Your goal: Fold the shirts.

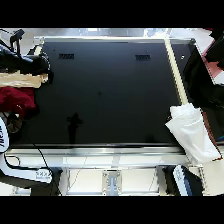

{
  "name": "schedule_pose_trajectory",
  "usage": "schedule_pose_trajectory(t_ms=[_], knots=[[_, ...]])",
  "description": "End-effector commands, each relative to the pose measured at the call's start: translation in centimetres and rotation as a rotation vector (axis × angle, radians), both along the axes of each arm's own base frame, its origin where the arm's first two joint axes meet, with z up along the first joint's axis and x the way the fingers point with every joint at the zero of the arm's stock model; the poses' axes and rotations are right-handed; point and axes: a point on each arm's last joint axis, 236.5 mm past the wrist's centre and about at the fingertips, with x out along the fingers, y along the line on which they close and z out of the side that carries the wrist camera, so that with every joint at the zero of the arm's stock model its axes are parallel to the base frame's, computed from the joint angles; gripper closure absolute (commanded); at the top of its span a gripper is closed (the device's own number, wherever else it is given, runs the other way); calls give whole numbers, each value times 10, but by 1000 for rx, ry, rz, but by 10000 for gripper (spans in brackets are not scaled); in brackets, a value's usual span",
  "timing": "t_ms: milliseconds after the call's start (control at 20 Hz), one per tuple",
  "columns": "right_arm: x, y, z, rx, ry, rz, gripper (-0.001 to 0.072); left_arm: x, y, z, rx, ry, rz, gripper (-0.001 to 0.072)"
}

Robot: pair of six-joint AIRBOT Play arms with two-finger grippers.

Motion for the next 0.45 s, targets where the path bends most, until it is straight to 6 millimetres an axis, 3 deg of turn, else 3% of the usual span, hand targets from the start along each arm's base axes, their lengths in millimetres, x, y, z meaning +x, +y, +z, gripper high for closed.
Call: schedule_pose_trajectory(t_ms=[0,200,400], knots=[[1,68,2,-61,-50,263,423,0,-1,1,-7,-1,-1,690],[0,104,-8,-75,-29,385,423,0,-2,1,-7,-1,-1,690],[-5,118,-10,-85,-25,431,424,0,-2,1,-7,-1,-1,690]])
